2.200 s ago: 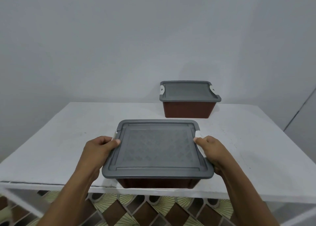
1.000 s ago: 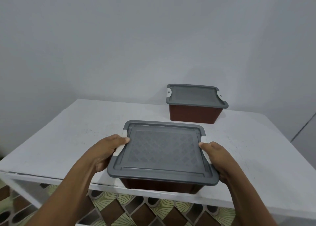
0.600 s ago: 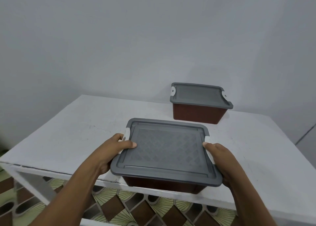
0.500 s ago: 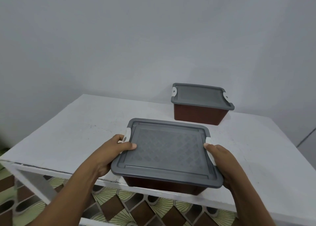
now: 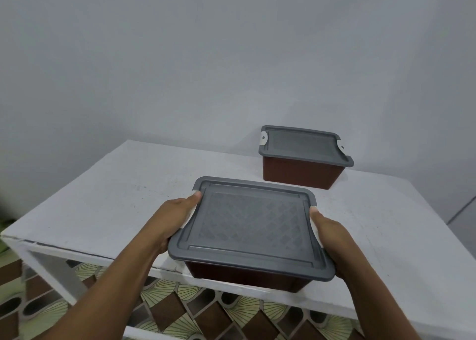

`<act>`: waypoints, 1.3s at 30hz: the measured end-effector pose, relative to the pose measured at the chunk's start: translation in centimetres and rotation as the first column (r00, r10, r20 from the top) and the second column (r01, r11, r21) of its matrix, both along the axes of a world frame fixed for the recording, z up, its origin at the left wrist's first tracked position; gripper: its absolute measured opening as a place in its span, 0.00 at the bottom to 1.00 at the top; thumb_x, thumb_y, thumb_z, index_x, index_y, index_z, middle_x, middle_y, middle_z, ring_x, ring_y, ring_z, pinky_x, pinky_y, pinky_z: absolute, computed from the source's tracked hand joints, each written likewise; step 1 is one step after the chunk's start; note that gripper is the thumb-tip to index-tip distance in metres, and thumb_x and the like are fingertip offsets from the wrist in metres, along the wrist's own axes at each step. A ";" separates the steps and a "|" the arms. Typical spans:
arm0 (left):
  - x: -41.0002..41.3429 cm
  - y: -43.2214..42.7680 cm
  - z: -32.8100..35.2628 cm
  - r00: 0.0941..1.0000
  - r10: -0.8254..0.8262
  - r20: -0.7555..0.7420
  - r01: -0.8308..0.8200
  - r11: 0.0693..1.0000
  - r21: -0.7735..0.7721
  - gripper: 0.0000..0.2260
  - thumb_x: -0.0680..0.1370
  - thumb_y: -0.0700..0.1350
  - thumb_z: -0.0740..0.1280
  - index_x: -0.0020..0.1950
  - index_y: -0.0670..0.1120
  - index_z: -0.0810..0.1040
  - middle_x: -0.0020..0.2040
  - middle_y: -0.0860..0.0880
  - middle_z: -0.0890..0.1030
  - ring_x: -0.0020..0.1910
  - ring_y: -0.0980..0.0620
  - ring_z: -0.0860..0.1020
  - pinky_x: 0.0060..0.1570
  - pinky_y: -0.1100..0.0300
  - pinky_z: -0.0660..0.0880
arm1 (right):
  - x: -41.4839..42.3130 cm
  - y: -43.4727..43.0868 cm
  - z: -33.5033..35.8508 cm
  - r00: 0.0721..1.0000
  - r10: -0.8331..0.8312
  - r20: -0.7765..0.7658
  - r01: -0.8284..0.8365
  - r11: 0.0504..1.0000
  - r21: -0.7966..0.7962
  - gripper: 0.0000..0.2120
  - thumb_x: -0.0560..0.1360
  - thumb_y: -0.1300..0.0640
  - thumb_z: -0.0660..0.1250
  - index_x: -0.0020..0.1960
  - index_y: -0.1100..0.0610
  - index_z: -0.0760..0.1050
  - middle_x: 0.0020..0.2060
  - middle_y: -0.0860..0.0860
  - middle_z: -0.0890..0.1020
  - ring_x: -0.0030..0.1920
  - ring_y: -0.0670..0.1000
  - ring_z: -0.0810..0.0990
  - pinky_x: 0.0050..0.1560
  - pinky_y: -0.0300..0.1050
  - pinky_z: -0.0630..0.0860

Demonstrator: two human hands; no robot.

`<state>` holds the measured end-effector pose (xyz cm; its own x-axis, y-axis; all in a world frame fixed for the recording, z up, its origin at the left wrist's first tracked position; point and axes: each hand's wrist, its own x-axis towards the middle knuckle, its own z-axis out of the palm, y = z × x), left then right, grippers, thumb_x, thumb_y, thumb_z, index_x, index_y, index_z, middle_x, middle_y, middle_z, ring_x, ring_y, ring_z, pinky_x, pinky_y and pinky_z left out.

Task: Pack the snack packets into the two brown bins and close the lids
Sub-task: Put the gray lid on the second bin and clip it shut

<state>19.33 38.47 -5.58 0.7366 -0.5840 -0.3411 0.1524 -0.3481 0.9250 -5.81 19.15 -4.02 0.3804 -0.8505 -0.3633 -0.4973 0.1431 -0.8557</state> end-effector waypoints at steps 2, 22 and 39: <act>0.1 -0.1 -0.1 0.999 0.019 0.044 -0.018 1.000 -0.017 0.25 0.79 0.63 0.66 0.66 0.46 0.80 0.62 0.47 0.81 0.51 0.52 0.82 0.42 0.56 0.80 | 0.3 0.1 0.1 1.000 -0.001 0.011 0.001 1.000 -0.010 0.28 0.83 0.39 0.52 0.70 0.59 0.70 0.60 0.59 0.76 0.48 0.55 0.76 0.51 0.51 0.73; 19.8 -1.5 4.2 0.994 0.053 0.094 -0.041 0.991 -0.130 0.18 0.81 0.57 0.67 0.61 0.44 0.80 0.56 0.46 0.80 0.46 0.52 0.80 0.39 0.58 0.75 | 20.6 -1.9 2.4 0.987 -0.018 0.161 0.033 0.996 -0.087 0.25 0.82 0.42 0.59 0.65 0.62 0.75 0.50 0.55 0.79 0.43 0.50 0.78 0.41 0.46 0.76; 34.4 -12.6 2.7 0.993 -0.076 0.090 0.079 0.997 -0.025 0.22 0.80 0.60 0.66 0.57 0.41 0.80 0.53 0.43 0.83 0.49 0.43 0.83 0.51 0.50 0.82 | 33.9 -9.9 3.2 0.947 -0.126 -0.296 0.011 0.933 -0.361 0.26 0.85 0.50 0.51 0.70 0.70 0.70 0.72 0.61 0.72 0.76 0.57 0.64 0.75 0.49 0.60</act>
<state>53.71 25.90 -2.86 0.7155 -0.6491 -0.2585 0.0428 -0.3286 0.9435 28.08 9.28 -0.78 0.2336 -0.9640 -0.1271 -0.7445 -0.0933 -0.6610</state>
